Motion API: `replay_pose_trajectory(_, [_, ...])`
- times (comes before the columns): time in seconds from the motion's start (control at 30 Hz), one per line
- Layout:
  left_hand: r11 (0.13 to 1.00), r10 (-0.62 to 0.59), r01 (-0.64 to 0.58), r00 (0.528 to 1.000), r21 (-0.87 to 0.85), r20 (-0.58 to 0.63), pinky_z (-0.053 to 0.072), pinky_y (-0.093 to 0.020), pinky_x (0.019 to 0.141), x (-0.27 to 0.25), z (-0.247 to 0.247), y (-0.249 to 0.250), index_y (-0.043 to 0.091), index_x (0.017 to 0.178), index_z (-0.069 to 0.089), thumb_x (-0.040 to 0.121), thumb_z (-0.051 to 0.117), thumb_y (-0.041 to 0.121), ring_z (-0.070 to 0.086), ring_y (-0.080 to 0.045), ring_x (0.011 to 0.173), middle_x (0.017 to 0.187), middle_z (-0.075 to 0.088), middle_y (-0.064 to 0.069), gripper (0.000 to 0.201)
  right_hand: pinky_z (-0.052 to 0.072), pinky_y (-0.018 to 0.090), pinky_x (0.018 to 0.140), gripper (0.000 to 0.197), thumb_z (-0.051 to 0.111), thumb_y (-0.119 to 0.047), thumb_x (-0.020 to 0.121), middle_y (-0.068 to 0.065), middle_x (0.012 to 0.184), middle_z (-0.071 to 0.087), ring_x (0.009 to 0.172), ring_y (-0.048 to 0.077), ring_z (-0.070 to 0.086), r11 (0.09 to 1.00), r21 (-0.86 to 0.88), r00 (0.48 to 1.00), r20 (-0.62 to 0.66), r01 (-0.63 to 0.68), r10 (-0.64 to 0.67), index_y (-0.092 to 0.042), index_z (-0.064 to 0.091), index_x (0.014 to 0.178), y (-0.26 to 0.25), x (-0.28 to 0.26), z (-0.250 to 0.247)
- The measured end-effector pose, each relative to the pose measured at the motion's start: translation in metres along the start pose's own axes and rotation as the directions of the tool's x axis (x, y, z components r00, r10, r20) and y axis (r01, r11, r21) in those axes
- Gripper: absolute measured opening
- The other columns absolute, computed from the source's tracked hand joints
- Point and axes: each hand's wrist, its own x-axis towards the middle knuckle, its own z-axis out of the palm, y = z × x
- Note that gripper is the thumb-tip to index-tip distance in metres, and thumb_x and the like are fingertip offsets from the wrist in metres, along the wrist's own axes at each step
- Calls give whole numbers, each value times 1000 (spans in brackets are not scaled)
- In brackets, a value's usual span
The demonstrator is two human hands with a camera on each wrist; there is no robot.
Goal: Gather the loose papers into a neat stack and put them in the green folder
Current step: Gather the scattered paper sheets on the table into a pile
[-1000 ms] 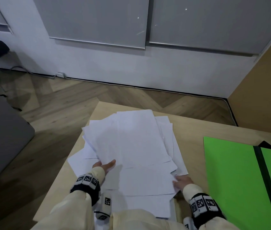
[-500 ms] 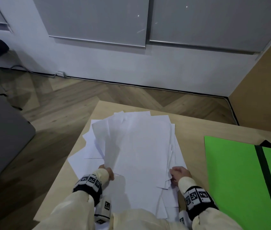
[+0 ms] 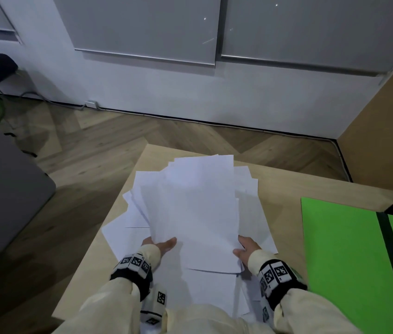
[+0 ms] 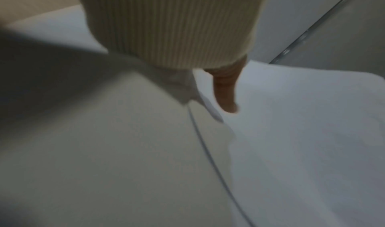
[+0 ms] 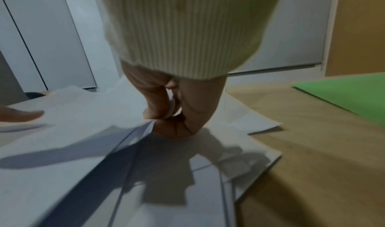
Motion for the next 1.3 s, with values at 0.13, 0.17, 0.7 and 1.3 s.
replay_pose_trajectory(0.13, [997, 22, -22, 1000, 71, 8, 44, -33, 94, -3, 0, 1, -1, 127, 51, 72, 78, 16, 59, -34, 114, 124, 62, -20, 64, 44, 35, 103, 36, 62, -17, 82, 11, 135, 47, 116, 27, 56, 998, 35, 961, -275, 46, -35, -16, 60, 118, -1, 16, -12])
replay_pose_trajectory(0.17, [997, 29, -29, 1000, 74, 0, 44, -33, 95, -2, 0, 0, -1, 128, 51, 73, 77, 14, 59, -34, 115, 124, 62, -20, 63, 44, 39, 101, 33, 66, -17, 79, 11, 133, 47, 114, 28, 56, 994, 106, 910, -413, 23, 23, -15, 63, 112, 0, 18, -16])
replay_pose_trajectory(0.7, [1000, 28, -27, 998, 17, -63, 44, -36, 97, 8, 10, 6, -3, 130, 51, 85, 61, 7, 58, -38, 115, 126, 60, -23, 48, 43, 31, 98, 52, 58, -33, 88, 12, 131, 57, 115, 28, 56, 970, 210, 978, -137, -125, 155, -2, 51, 129, 16, 21, -30])
replay_pose_trajectory(1.3, [952, 165, -183, 982, 247, 93, 45, -30, 97, -9, 53, 36, 6, 130, 52, 86, 56, 14, 57, -32, 117, 127, 60, -17, 44, 17, 45, 118, 141, 55, -89, 38, 13, 155, 22, 143, 31, 24, 700, 693, 931, -119, -171, 346, -6, 21, 147, 29, 10, -38])
